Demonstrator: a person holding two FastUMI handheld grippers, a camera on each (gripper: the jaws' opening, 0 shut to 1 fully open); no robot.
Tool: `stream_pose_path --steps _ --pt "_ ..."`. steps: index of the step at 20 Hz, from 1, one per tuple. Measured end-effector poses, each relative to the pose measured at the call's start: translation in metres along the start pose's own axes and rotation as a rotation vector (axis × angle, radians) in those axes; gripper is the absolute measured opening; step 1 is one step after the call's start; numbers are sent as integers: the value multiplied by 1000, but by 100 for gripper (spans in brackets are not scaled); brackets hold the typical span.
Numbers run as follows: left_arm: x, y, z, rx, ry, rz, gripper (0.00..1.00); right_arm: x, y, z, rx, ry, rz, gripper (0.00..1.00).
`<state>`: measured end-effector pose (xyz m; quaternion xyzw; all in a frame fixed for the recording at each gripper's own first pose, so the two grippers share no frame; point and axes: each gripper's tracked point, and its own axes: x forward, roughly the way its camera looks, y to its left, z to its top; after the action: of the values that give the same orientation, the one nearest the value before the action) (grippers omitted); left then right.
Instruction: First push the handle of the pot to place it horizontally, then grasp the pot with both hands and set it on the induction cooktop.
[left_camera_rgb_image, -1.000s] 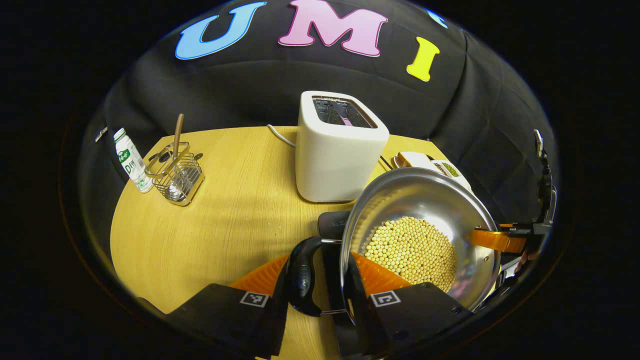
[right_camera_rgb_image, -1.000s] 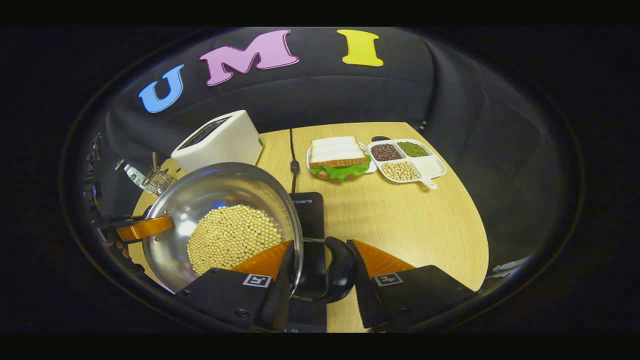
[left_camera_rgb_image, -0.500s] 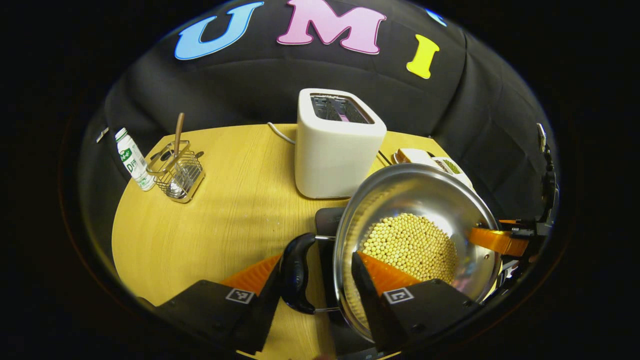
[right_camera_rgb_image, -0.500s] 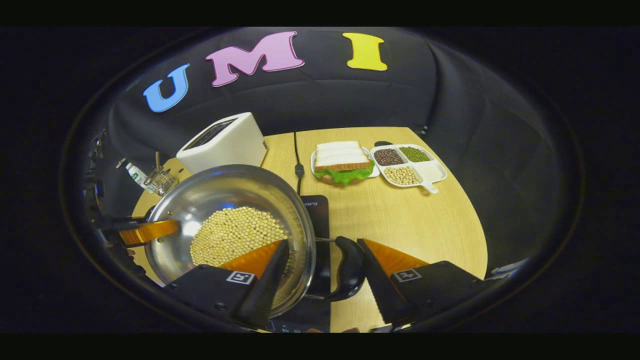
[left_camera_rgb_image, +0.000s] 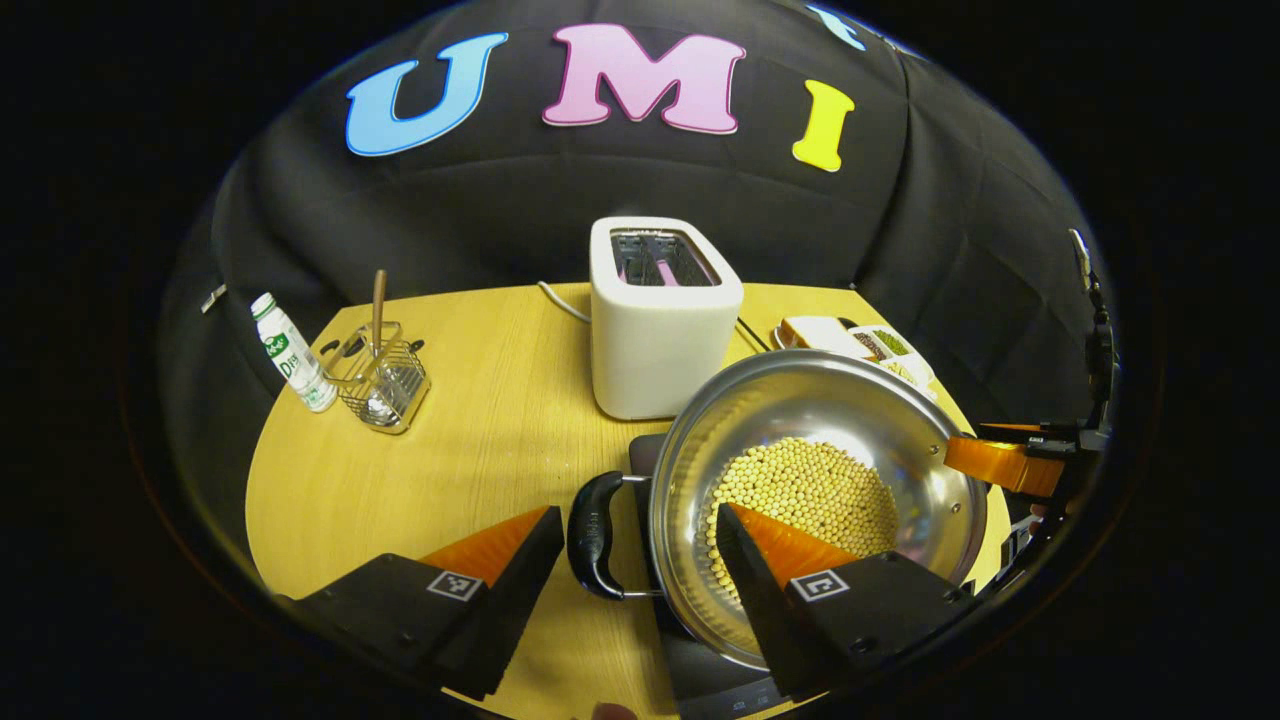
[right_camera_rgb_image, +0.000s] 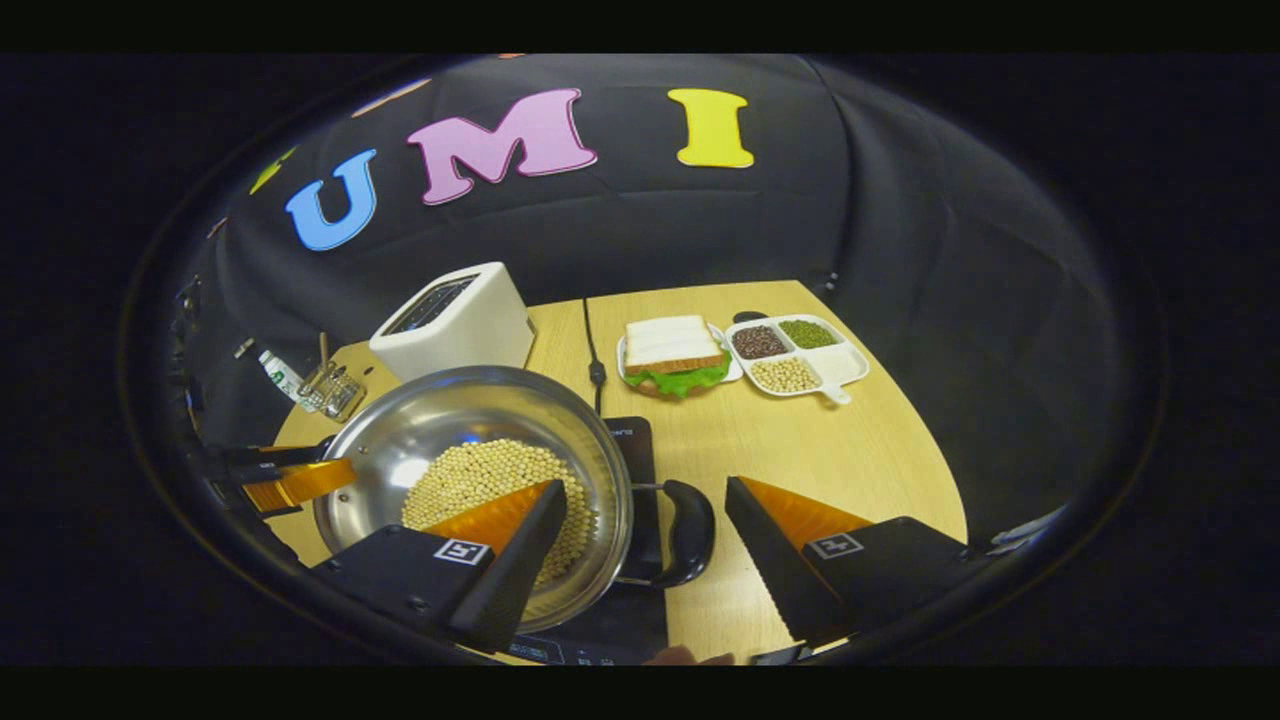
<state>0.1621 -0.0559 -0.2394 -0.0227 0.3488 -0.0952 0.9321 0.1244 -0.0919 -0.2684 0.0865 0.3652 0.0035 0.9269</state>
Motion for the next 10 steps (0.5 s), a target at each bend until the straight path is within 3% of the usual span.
stream_pose_path --steps 10 --pt "-76 -8 31 32 -183 16 95 -85 1 53 -62 -244 -18 99"
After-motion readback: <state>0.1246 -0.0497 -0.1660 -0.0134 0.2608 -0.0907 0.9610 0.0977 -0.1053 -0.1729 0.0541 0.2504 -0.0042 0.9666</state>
